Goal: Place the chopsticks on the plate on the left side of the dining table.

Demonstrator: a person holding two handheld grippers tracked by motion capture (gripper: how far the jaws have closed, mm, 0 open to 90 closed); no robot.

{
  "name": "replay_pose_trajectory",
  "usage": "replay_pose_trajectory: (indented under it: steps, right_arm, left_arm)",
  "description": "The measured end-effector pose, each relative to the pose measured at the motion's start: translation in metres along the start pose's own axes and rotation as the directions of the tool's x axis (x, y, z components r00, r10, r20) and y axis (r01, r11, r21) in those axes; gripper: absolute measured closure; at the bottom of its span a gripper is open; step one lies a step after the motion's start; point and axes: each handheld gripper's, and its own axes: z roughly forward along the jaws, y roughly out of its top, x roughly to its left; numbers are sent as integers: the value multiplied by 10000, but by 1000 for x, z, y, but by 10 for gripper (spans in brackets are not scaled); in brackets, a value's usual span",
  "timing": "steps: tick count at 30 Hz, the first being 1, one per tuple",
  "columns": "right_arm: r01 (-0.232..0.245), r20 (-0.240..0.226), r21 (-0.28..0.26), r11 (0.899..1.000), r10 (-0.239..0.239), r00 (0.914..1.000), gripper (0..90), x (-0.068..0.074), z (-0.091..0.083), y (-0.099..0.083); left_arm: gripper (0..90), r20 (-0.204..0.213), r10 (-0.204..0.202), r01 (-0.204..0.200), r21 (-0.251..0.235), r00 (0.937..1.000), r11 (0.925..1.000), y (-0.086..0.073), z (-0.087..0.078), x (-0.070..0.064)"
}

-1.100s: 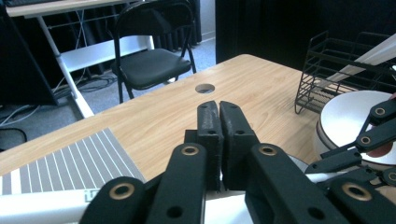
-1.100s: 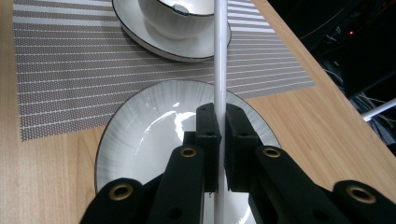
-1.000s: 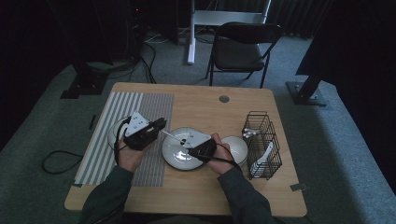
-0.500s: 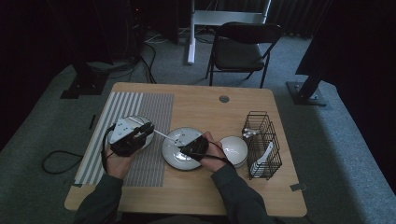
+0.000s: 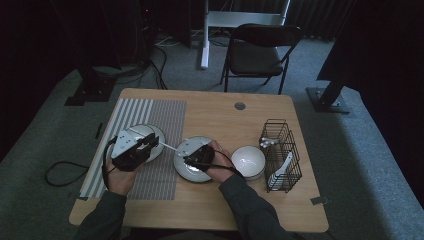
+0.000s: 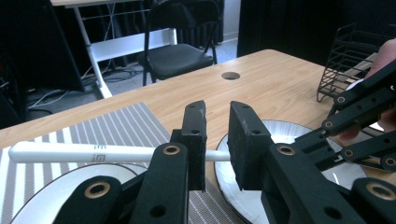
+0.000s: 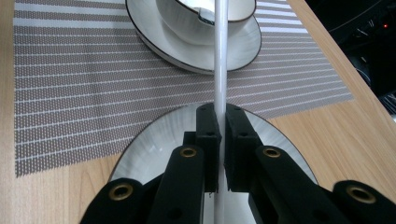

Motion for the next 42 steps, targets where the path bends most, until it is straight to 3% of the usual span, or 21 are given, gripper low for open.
replay_pose_trajectory:
  steps: [7, 18, 31, 42]
  right_arm:
    - [177, -193, 31, 9998, -177, 9997, 861, 3, 9, 7]
    - [504, -509, 98, 9987, -498, 9975, 860, 10, 21, 15]
    - [876, -779, 311, 9957, -850, 9933, 861, 13, 38, 25]
    - [1083, -978, 533, 9927, -1027, 9899, 861, 15, 54, 32]
  left_arm:
    - [775, -278, 117, -115, 89, 9995, 9999, -1, -3, 4]
    - [767, -577, -39, 52, 220, 9983, 9997, -9, -9, 11]
    - [765, -961, -392, 446, 547, 9946, 9975, -41, -15, 19]
    - [763, -1149, -463, 556, 793, 9923, 9953, -53, -16, 22]
